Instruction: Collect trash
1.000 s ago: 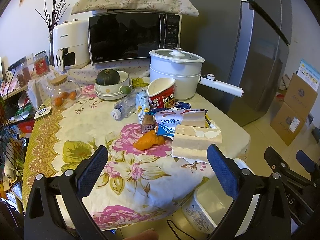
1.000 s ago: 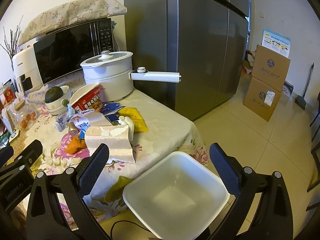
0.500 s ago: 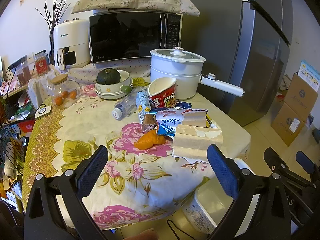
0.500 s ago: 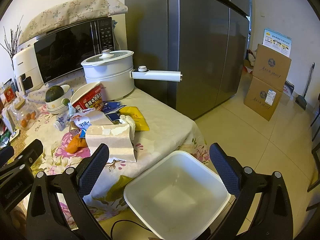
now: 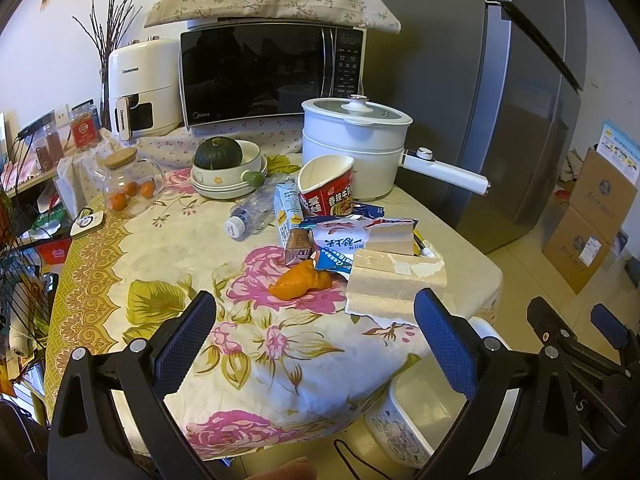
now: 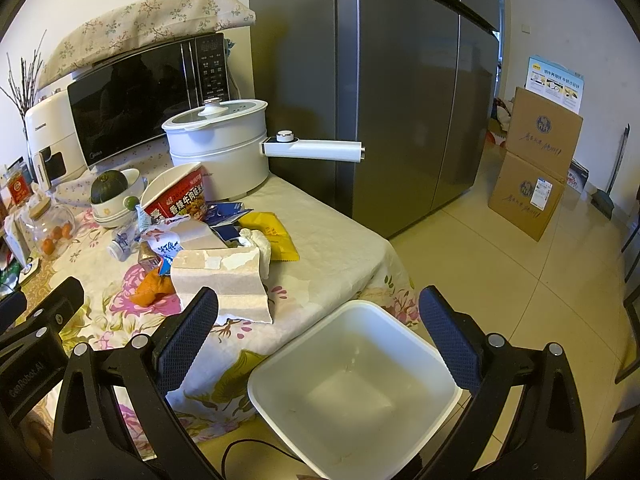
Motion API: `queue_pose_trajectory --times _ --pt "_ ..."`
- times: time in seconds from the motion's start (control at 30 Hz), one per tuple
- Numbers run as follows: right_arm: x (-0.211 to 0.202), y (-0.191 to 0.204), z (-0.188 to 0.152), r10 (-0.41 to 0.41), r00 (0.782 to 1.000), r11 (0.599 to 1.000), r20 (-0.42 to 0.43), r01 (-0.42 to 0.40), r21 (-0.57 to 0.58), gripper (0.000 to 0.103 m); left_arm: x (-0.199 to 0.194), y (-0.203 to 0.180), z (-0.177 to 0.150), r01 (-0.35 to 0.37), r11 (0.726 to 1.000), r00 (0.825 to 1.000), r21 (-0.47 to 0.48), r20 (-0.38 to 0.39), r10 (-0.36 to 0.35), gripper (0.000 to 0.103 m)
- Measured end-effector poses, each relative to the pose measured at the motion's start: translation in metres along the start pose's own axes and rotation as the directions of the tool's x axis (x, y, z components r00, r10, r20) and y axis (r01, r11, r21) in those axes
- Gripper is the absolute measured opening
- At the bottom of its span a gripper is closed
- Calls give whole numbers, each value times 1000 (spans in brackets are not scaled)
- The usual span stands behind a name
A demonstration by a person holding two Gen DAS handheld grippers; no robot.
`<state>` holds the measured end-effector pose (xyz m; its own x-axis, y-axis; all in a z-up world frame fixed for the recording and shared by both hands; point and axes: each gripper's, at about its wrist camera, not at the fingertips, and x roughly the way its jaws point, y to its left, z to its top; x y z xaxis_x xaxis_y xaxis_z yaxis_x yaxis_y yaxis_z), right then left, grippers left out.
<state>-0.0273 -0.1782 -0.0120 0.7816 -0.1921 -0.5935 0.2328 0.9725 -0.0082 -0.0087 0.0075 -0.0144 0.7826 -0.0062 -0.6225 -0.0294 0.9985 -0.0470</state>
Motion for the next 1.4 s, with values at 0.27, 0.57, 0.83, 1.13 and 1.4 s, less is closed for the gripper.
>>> queue_pose_trajectory --times 0.27,0.57,0.83,1.13,1.4 --pt "0 0 0 1 1000 1000 -1 -1 0 96 0 1 0 0 1000 1000 0 0 0 96" --pt "1 1 -1 0 1000 1000 -4 0 -1 96 0 1 -1 0 1000 1000 0 -2 0 96" --pt "2 2 -2 2 1000 1000 -9 -2 -3 96 1 9 -3 -2 1000 1000 -9 -11 2 96" --pt "4 4 -1 8 1000 1000 -21 -8 0 96 3 7 1 -6 1000 1000 -12 -19 5 96" --pt "9 7 0 30 998 999 -48 -30 13 96 7 12 2 -14 1000 999 -27 -29 13 96"
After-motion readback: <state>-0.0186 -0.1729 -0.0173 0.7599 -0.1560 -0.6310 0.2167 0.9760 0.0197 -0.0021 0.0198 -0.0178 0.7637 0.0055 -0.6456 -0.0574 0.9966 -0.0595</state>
